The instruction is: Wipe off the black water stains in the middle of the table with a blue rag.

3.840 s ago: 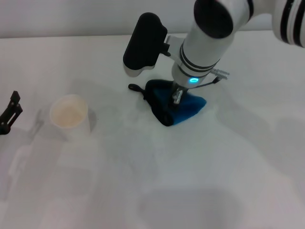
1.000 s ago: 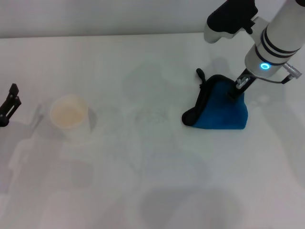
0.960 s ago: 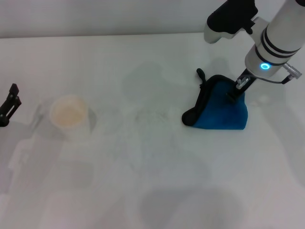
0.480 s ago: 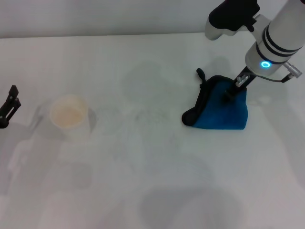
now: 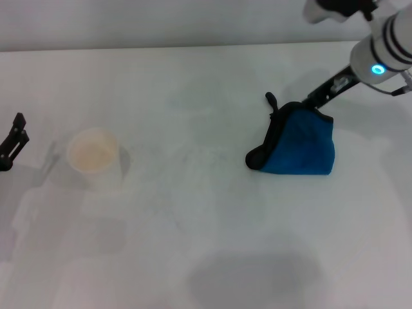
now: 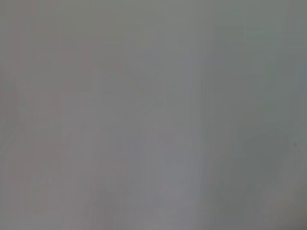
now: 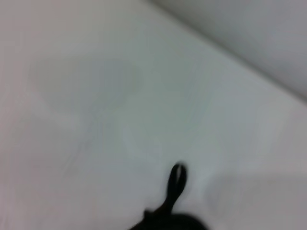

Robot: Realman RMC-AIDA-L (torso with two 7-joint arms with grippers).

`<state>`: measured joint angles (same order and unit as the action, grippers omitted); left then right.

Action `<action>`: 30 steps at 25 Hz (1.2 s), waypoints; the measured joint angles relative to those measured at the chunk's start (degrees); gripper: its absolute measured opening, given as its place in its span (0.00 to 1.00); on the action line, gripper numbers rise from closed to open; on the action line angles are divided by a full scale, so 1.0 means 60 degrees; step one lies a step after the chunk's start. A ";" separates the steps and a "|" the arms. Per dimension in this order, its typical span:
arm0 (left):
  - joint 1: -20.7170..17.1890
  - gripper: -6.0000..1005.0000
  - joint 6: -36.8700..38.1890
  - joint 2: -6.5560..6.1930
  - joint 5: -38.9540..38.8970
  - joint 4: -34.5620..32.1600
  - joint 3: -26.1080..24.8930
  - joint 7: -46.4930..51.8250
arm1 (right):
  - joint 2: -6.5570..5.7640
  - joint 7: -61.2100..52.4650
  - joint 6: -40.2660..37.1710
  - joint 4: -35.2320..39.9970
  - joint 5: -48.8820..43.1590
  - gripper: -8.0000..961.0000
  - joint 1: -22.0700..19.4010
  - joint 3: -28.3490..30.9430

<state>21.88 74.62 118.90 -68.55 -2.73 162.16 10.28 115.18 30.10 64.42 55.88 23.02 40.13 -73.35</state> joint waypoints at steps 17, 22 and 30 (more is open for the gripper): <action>0.0336 0.88 -0.0425 -0.0012 -0.0154 0.0112 0.0000 0.0001 | -0.0006 0.6837 -0.4002 -0.0666 0.7388 0.42 -0.2802 0.1489; 0.0410 0.88 -0.0454 -0.0012 -0.0296 0.0124 0.0000 0.0001 | 0.0002 1.0130 -0.4265 -0.2132 1.0603 0.42 -0.2925 0.2312; 0.0655 0.88 -0.0472 -0.0013 -0.0390 0.0134 0.0000 0.0001 | 0.0004 1.4878 -0.2935 -0.4597 1.3840 0.42 -0.2993 0.4379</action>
<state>25.81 71.79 118.83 -70.89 -1.92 162.16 10.28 115.20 119.37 46.80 28.30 106.06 22.17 -47.07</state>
